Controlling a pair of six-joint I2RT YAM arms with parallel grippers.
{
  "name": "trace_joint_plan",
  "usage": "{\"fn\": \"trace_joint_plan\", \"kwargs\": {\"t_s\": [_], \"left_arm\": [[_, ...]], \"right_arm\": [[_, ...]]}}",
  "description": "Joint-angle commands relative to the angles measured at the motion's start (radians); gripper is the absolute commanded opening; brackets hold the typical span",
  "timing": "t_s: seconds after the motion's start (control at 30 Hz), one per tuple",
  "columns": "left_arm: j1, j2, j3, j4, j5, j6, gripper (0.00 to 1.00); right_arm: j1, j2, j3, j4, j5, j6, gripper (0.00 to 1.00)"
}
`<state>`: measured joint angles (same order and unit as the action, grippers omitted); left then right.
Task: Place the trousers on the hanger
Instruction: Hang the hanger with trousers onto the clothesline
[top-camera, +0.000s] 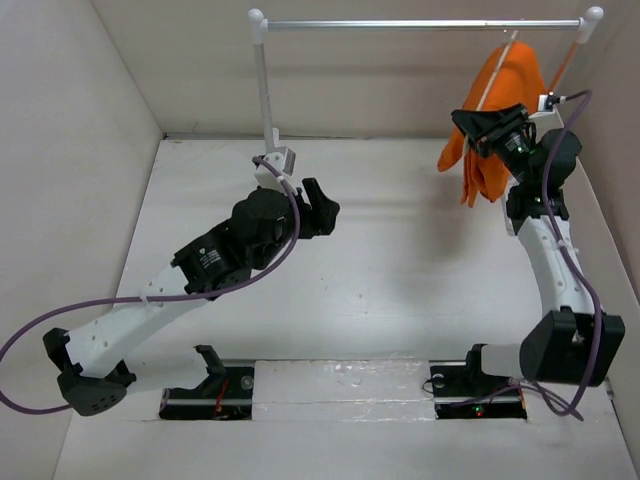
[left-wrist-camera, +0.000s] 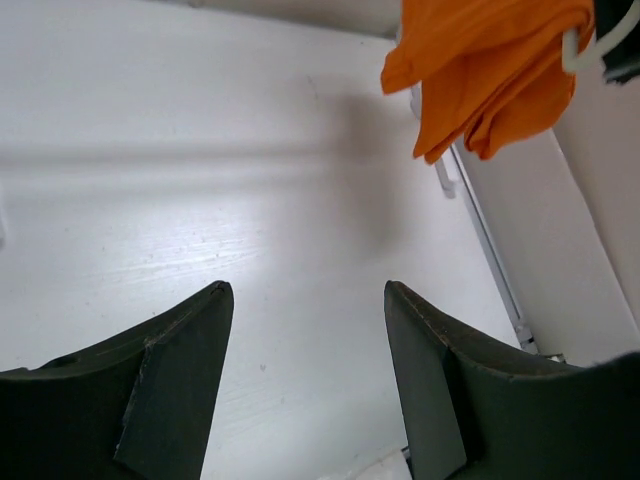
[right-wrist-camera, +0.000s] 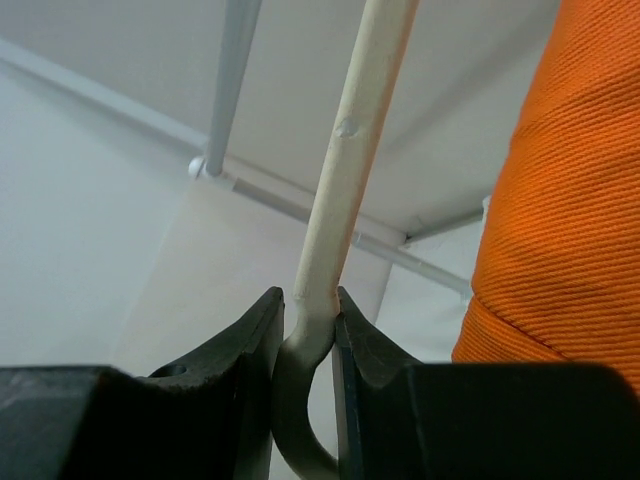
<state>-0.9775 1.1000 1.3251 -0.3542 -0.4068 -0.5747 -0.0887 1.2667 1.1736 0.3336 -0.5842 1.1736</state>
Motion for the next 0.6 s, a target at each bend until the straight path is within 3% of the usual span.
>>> {"fn": "trace_joint_plan", "kwargs": {"t_s": [0.0,0.57], "left_arm": [[0.005,-0.049,-0.039,0.035,0.022,-0.031,0.58],[0.005,-0.034,-0.135,0.049,0.045,-0.059,0.58]], "right_arm": [[-0.028,0.037,0.148,0.421,-0.023,0.036,0.0],[-0.089,0.304,0.324,0.545,0.003,0.132,0.0]]}}
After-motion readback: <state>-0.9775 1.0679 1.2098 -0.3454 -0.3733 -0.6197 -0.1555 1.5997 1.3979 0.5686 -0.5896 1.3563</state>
